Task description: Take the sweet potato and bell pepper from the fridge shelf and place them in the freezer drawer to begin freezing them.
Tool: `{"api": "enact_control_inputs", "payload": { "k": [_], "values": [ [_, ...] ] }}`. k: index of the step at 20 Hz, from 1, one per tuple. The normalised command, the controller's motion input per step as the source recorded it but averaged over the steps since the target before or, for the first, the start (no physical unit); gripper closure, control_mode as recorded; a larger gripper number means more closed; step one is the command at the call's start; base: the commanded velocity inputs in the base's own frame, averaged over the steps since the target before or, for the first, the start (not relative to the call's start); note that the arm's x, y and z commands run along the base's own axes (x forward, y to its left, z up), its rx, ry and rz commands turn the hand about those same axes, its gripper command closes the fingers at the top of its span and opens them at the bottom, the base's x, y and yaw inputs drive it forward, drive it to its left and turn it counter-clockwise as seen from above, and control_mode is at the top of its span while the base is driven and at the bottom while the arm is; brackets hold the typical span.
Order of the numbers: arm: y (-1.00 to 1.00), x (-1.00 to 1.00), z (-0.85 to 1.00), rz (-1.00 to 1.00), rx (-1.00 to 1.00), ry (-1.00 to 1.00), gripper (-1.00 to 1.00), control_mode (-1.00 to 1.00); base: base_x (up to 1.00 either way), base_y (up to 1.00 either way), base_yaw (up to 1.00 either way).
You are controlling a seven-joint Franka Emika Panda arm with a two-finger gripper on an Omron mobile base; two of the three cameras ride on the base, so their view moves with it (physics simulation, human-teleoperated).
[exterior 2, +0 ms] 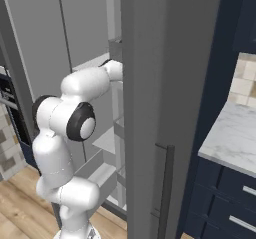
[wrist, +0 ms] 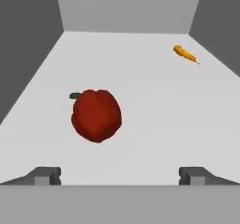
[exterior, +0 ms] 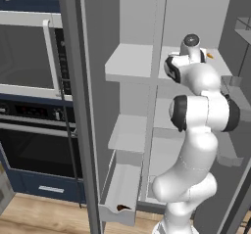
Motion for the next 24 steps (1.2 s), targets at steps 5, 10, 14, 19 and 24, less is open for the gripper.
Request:
{"api": "enact_control_inputs", "payload": {
  "k": [5, 10, 14, 19, 24],
  "values": [
    [-0.16, 0.51, -0.08, 0.03, 0.01, 0.05, -1.0, -1.0, 0.0, 0.0, 0.0],
    [0.0, 0.59, -0.06, 0.03, 0.0, 0.11, -1.0, -1.0, 0.0, 0.0, 0.0],
    [0.0, 0.57, -0.2, 0.02, 0.0, 0.12, -1.0, -1.0, 0.0, 0.0, 0.0],
    [0.0, 0.34, -0.4, 0.0, 0.0, 0.08, 1.0, -1.0, 0.0, 0.0, 0.0],
    [0.07, -0.14, -0.2, 0.0, 0.01, -0.06, 1.0, -1.0, 0.0, 0.0, 0.0]
  ]
}}
